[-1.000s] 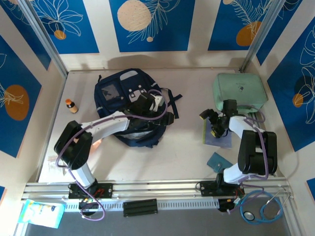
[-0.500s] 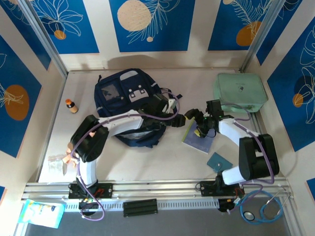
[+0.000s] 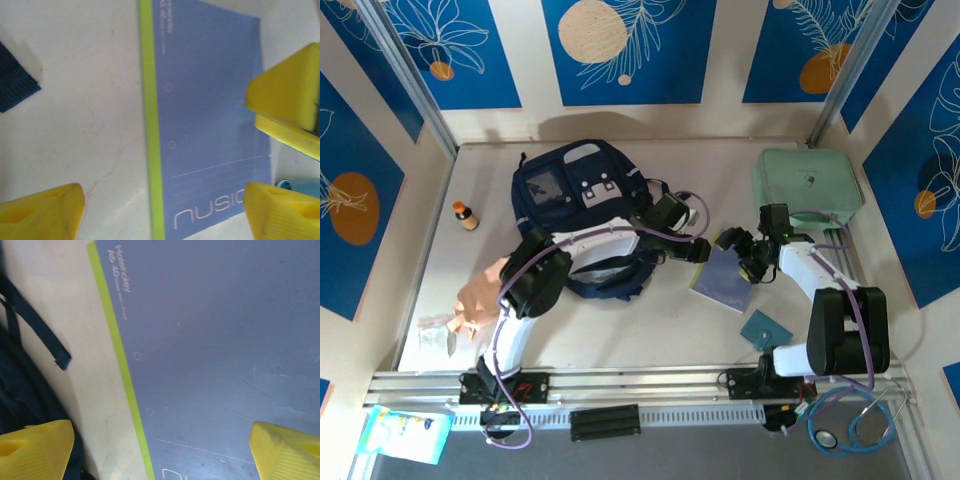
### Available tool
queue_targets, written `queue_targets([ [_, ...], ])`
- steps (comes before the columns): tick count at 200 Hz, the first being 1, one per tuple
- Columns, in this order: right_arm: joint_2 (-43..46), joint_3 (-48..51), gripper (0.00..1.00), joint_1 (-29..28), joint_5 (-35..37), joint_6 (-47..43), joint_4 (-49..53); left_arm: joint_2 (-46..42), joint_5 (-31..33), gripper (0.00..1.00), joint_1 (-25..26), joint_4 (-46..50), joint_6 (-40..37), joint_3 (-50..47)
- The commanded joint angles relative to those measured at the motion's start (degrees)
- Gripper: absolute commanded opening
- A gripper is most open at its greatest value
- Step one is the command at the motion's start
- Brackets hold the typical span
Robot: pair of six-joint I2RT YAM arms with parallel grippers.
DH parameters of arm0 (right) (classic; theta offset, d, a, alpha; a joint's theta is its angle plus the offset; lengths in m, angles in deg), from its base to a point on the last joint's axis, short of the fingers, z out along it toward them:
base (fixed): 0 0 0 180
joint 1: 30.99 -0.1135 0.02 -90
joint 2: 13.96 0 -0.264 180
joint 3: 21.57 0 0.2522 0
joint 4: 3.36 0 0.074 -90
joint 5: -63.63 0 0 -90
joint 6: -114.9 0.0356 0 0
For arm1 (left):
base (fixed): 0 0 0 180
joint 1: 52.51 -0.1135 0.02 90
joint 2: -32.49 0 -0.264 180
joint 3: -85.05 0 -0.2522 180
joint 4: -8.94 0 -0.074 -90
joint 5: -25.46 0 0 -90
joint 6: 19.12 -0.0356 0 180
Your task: Pack books, pencil case, and school supplies into a backpack
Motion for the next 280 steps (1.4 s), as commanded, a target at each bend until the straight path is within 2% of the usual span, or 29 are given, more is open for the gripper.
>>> queue_targets([
  [1, -1.60, 0.25, 0.91, 0.03, -1.03, -1.65, 2.14, 2.96, 1.52, 0.77, 0.74, 5.33, -0.24, 3.31],
  [29, -1.33, 0.80, 0.91, 0.38, 1.07, -0.82, 3.28, 6.14, -2.27, 0.66, 1.48, 6.78, -0.71, 6.28],
  [79, 2.86, 3.87, 0.91, 1.90, 4.32, 0.69, 3.58, 8.78, -3.78, 0.63, 2.93, 5.97, 0.20, 7.79],
  [154, -2.79, 4.75, 0.89, 2.93, -2.86, 1.75, -0.79, 12.60, -5.94, 0.57, 3.20, 6.23, 1.19, 9.77],
  [188, -3.33, 4.93, 0.89, 3.00, -3.69, 2.03, -1.60, 13.93, -6.87, 0.50, 3.20, 6.99, 1.56, 10.74],
  [219, -3.46, 5.34, 0.89, 3.06, -4.17, 2.34, -2.25, 12.57, -11.07, 0.46, 3.13, 5.02, 3.21, 10.74],
  [251, -3.70, 5.63, 0.88, 3.02, -4.81, 2.80, -3.17, 7.49, -14.16, 0.39, 2.29, 2.17, 3.41, 10.37],
  [280, -4.21, 5.50, 0.88, 2.95, -5.62, 2.88, -3.88, 2.84, -18.72, 0.35, 1.53, -4.62, 6.04, 5.96],
])
